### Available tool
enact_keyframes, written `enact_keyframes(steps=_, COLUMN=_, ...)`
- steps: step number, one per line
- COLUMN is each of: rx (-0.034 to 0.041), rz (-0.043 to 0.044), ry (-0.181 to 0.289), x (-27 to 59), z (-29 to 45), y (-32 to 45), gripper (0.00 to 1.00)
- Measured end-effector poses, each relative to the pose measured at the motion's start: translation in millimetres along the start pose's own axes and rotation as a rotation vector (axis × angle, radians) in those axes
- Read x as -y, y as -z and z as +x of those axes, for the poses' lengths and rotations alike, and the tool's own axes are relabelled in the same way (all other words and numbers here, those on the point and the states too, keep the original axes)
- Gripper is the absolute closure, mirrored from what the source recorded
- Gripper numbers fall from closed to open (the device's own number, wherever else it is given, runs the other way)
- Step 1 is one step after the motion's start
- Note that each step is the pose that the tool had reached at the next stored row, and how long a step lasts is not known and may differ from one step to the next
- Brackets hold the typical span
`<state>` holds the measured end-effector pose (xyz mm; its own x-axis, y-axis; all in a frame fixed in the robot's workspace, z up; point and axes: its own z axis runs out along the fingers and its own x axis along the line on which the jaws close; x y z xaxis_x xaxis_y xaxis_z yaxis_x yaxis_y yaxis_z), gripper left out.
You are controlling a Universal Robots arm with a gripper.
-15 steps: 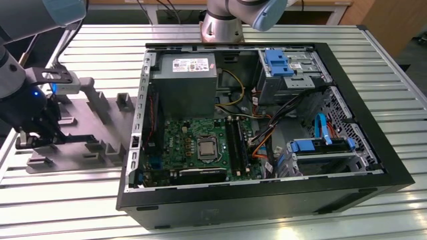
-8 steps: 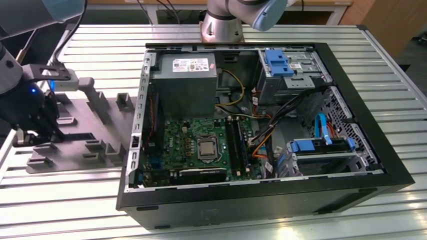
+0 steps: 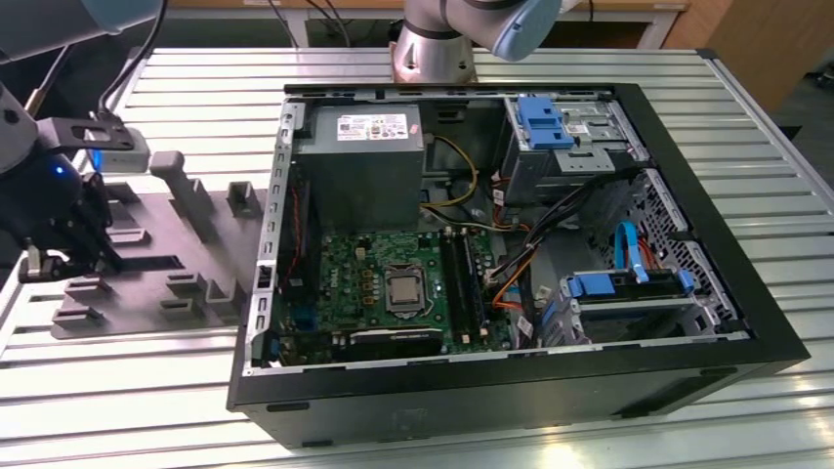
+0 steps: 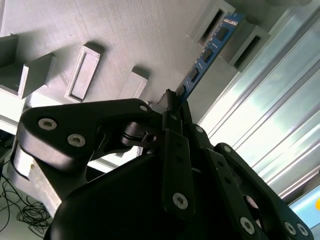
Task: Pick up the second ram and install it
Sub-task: 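Pick up the second ram and move it above second insertion slot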
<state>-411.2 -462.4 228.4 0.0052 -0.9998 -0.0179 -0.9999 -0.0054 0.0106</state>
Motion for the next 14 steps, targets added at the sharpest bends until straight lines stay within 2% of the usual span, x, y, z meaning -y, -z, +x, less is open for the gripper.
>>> enact_keyframes(steps=6, rx=0.0, rz=0.0, ry=0.0, x=-0.1, z=-0.2, y=6.1, gripper=0.86)
enact_keyframes(steps=14, rx=0.0, rz=0.0, ry=0.0, x=-0.2, z=-0.6, y=18.8, gripper=0.86)
